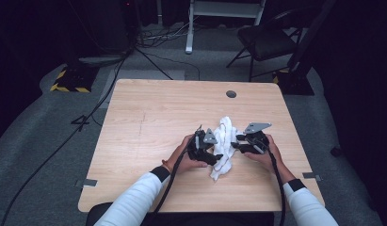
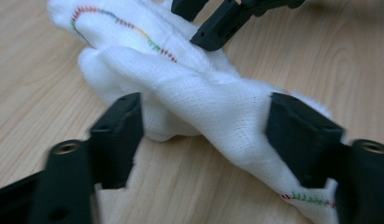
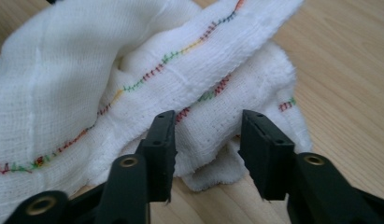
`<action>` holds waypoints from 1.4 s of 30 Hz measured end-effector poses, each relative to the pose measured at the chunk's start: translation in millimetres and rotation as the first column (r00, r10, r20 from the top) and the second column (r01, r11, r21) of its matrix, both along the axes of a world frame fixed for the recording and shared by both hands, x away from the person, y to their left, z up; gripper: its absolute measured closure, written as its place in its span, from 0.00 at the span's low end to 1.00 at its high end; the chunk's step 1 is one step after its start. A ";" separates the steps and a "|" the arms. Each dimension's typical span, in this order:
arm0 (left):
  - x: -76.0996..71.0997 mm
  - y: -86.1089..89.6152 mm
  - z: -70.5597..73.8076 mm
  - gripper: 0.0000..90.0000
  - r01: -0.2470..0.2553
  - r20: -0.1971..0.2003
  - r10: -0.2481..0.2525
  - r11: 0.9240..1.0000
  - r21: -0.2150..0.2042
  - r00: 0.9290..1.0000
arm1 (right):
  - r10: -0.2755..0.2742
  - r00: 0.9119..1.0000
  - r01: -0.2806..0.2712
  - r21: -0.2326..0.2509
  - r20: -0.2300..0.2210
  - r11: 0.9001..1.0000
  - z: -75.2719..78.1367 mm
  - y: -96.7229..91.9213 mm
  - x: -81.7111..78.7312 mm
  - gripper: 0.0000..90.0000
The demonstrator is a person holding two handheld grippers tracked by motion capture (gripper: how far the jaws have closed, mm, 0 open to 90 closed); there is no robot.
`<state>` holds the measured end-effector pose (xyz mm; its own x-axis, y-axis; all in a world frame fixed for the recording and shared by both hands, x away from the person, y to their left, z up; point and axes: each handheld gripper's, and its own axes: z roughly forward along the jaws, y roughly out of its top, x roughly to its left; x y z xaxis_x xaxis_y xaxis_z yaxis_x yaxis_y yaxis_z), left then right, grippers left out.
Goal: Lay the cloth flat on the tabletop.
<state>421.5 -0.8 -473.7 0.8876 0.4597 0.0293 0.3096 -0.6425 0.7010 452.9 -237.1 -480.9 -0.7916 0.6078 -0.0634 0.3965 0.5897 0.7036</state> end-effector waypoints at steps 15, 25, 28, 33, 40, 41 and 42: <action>-4.0 42.0 -0.5 0.86 0.062 -0.019 -0.061 0.994 0.087 0.998 | 0.076 0.996 -0.076 -0.009 0.040 0.997 9.2 -6.5 -20.7 0.97; -33.6 75.6 -2.0 0.79 0.032 -0.053 -0.028 0.997 0.071 0.998 | 0.110 0.992 -0.109 -0.021 0.058 0.994 21.1 -11.2 -52.2 0.97; -34.1 73.3 6.5 0.68 0.013 -0.015 -0.013 1.000 0.013 1.000 | 0.108 0.992 -0.107 -0.026 0.062 0.994 20.7 -13.7 -57.1 0.97; -30.4 41.7 20.9 0.45 0.014 0.053 -0.012 0.999 -0.038 0.999 | 0.099 0.992 -0.098 -0.025 0.076 0.995 19.1 -13.3 -55.3 0.97; -13.4 -5.6 16.5 0.32 0.021 0.031 -0.019 0.999 -0.041 0.999 | 0.089 0.993 -0.088 -0.013 0.073 0.996 16.7 -16.4 -51.4 0.97; -7.2 -17.7 11.2 0.32 -0.005 0.015 0.005 1.000 -0.031 1.000 | 0.089 0.994 -0.089 -0.010 0.070 0.996 16.0 -16.8 -50.9 0.97; -4.2 -22.2 8.4 0.33 -0.006 0.004 0.006 1.000 -0.019 1.000 | 0.090 0.993 -0.090 -0.011 0.071 0.996 15.6 -16.7 -50.5 0.97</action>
